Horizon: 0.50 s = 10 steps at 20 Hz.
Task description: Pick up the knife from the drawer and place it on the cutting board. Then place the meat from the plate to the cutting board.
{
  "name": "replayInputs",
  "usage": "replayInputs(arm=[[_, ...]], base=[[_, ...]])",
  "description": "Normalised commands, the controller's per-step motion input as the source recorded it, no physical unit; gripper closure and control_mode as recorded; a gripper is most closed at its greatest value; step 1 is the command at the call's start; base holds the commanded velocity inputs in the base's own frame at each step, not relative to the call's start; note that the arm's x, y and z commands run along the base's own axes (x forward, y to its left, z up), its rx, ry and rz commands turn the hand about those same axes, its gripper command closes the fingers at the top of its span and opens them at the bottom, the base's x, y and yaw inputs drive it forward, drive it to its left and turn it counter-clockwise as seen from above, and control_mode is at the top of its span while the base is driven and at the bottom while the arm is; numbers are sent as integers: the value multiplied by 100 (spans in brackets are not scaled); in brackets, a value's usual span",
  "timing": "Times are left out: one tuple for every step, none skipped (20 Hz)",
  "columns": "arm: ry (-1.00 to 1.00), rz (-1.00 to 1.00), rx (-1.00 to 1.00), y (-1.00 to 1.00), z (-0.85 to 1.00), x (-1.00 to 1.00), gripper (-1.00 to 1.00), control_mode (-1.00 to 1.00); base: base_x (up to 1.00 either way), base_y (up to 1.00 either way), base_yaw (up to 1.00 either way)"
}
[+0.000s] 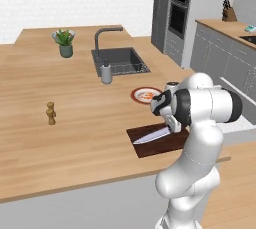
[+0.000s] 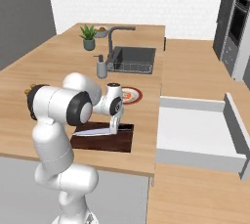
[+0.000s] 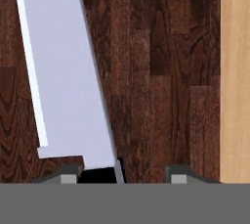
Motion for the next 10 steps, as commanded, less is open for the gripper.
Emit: replayInputs(arm=[[0, 0, 0, 0, 0, 0, -100, -100], [0, 0, 0, 1, 0, -3, -100, -100], [-1, 0, 0, 7, 0, -17, -100, -100], [-2, 0, 0, 3, 9, -21, -100, -100], [0, 0, -3, 8, 25, -10, -100, -100], [0, -7, -4, 0, 44, -28, -100, -100], [0, -10, -5, 0, 64, -21, -100, -100], [0, -16, -7, 0, 91, -28, -100, -100], [0, -20, -7, 0, 100, -39, -100, -100], [0, -24, -6, 2, 100, -39, -100, -100]], base=[[0, 0, 0], [0, 0, 0], [0, 0, 0], [0, 0, 0], [0, 0, 0], [0, 0, 0], [0, 0, 0], [0, 0, 0], [0, 0, 0], [0, 0, 0]])
